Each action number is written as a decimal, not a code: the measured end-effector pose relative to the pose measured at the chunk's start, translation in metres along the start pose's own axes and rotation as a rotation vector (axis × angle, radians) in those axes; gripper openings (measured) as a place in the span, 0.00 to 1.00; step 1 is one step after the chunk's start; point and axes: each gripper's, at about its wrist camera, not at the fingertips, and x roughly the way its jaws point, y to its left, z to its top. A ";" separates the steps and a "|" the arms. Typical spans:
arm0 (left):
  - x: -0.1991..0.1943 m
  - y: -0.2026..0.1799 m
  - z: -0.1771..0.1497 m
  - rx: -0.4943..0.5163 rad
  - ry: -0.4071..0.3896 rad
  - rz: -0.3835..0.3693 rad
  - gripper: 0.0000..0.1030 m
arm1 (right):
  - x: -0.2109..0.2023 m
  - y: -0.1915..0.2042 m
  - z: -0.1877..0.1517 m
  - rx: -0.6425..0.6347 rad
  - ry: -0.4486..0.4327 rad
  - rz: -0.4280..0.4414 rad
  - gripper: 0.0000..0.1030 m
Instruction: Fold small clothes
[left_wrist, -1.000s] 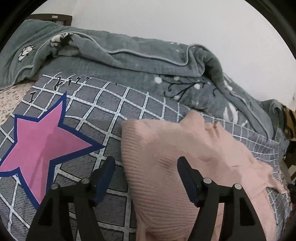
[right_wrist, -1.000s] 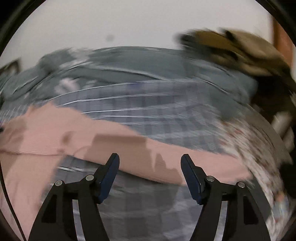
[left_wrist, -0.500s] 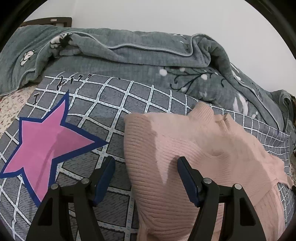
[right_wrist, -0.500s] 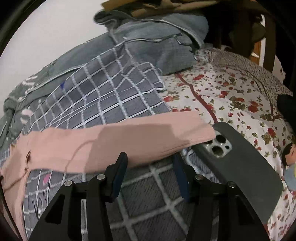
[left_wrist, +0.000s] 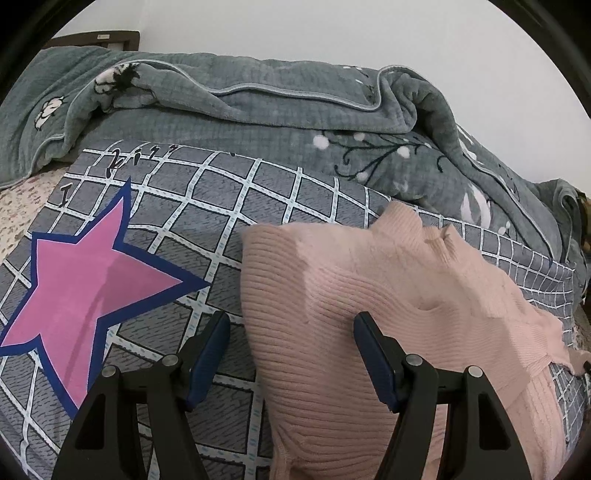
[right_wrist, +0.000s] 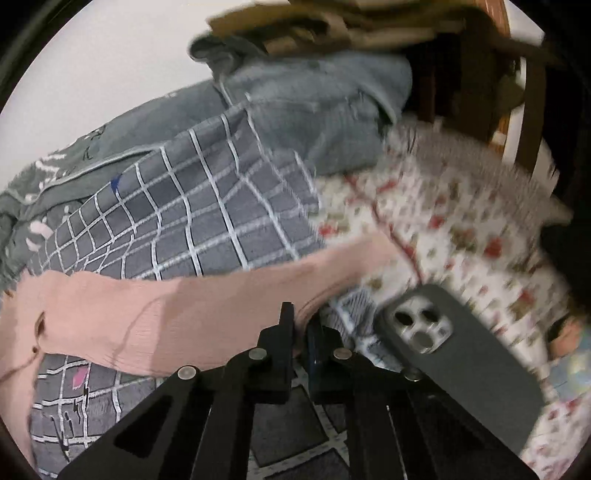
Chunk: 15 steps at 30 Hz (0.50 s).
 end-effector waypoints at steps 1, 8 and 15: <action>-0.001 0.000 0.000 -0.002 -0.003 -0.012 0.66 | -0.008 0.006 0.004 -0.020 -0.023 -0.018 0.06; -0.025 0.009 0.000 -0.057 -0.048 -0.030 0.72 | -0.094 0.113 0.045 -0.192 -0.197 0.046 0.05; -0.074 0.068 -0.022 -0.158 0.002 0.037 0.72 | -0.171 0.292 0.033 -0.369 -0.292 0.294 0.05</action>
